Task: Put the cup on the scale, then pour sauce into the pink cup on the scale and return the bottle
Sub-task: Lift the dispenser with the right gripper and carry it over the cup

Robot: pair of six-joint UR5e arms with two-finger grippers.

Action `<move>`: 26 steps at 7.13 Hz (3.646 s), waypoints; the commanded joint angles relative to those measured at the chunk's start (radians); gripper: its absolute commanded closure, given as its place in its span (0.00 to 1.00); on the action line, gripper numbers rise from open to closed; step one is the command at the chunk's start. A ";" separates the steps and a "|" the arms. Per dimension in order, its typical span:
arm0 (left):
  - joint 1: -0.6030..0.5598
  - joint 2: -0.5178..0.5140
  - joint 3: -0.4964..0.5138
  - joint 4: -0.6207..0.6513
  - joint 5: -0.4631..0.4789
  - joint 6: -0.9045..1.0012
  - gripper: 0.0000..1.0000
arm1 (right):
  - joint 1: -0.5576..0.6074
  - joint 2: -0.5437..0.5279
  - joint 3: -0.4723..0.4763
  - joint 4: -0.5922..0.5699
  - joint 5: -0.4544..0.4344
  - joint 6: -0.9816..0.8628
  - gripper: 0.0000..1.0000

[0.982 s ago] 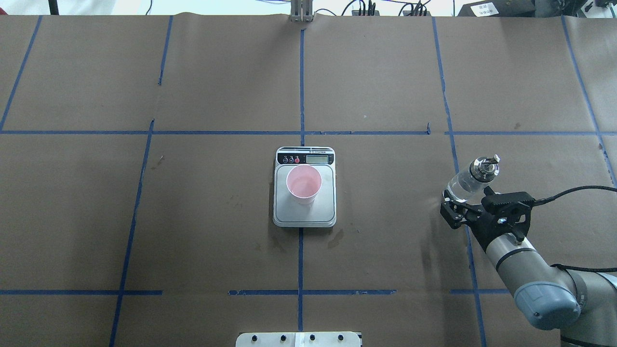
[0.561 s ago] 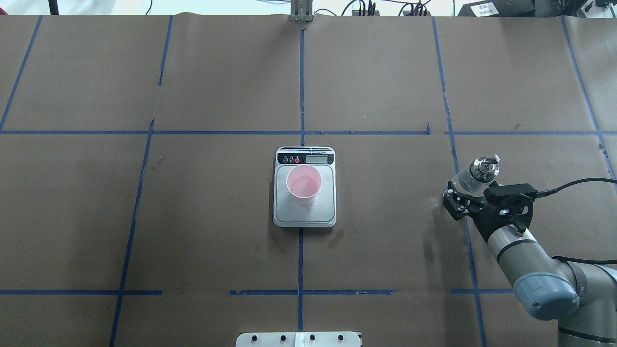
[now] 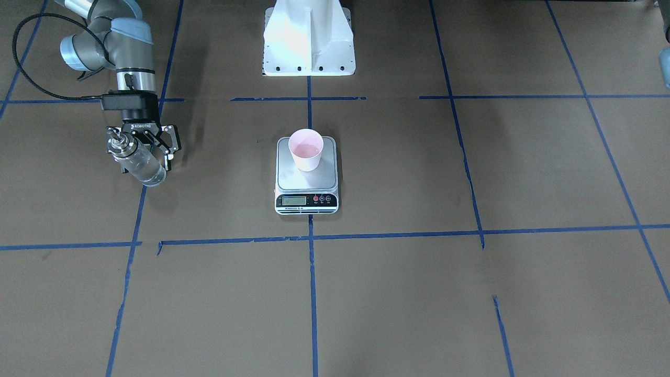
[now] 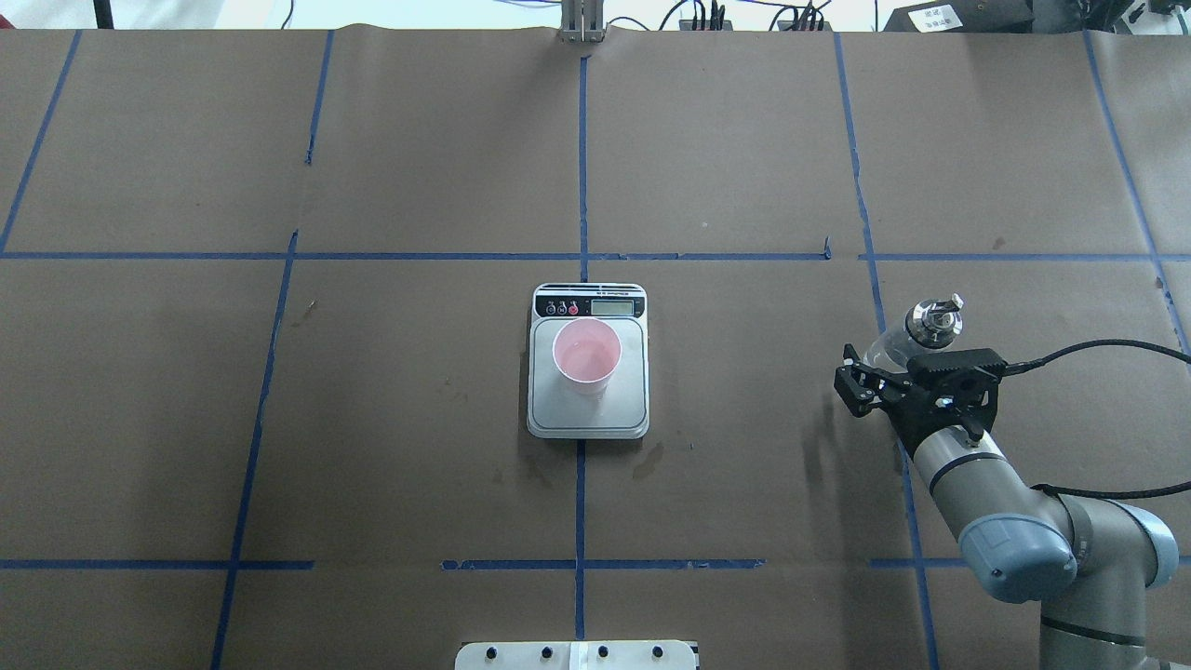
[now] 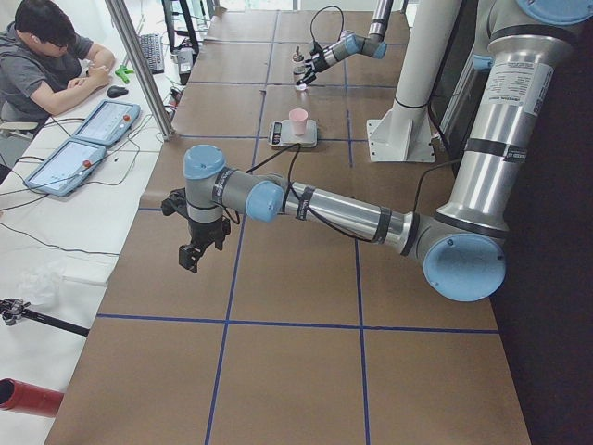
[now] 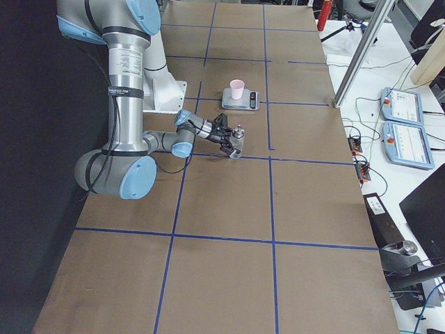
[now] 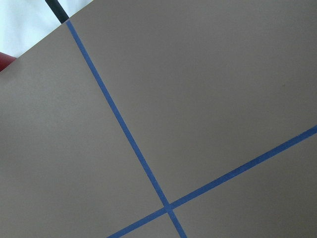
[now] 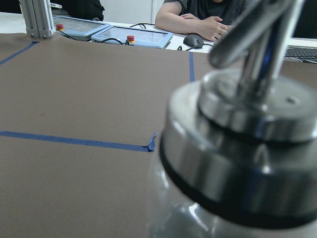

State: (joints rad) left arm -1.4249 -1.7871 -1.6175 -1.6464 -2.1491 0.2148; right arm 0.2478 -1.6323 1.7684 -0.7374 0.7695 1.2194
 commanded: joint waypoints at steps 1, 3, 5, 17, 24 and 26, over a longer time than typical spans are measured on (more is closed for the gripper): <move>0.003 0.000 -0.012 0.004 0.000 -0.003 0.00 | 0.008 0.000 -0.003 0.001 0.001 0.000 0.22; 0.000 0.000 -0.013 0.004 0.000 -0.003 0.00 | 0.018 -0.010 0.000 0.091 0.004 -0.039 1.00; 0.000 0.000 -0.013 0.004 0.000 -0.003 0.00 | 0.048 -0.024 0.101 0.127 0.058 -0.083 1.00; -0.049 0.189 -0.047 -0.012 -0.136 0.012 0.00 | 0.183 0.336 0.167 -0.366 0.050 -0.805 1.00; -0.045 0.209 -0.010 -0.015 -0.132 0.012 0.00 | 0.058 0.460 0.154 -0.698 -0.099 -0.926 1.00; -0.043 0.206 0.001 -0.015 -0.130 0.012 0.00 | 0.025 0.463 0.135 -0.737 -0.198 -1.094 1.00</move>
State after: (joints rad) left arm -1.4689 -1.5804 -1.6217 -1.6613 -2.2806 0.2270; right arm 0.2952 -1.1757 1.9152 -1.4479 0.6369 0.2153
